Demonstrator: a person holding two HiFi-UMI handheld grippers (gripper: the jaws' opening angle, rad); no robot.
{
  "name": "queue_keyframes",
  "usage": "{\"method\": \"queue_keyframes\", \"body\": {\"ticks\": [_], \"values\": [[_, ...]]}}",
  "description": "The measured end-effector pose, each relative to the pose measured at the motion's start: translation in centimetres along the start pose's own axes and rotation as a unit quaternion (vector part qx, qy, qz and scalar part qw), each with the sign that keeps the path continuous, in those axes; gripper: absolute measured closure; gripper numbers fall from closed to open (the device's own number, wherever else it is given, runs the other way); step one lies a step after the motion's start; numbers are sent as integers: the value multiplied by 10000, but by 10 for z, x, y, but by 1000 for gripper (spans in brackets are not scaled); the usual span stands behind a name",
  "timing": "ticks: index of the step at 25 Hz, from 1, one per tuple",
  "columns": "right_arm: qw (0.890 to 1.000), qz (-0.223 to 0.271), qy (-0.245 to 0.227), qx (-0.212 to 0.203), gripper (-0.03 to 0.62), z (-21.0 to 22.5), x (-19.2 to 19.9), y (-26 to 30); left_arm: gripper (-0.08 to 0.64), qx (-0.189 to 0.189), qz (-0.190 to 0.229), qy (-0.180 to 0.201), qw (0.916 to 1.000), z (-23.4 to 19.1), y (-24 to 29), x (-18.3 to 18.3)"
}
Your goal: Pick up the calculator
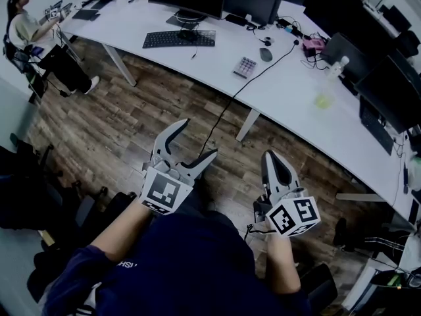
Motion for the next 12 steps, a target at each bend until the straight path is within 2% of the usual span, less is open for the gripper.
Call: {"method": "queue_keyframes", "body": {"ticks": [12], "values": [[9999, -102, 10, 84, 589, 27, -16, 42, 184, 62, 14, -81, 9999, -34, 46, -2]]}}
Point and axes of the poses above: the fingertips, and each gripper's own axes: y forward along the fingers, z to its right, x out of its underside, the point moved 5 cm from there along -y, backward along the fingers, and after that the axes turned 13 degrees about -z, right-handed, at the moved point
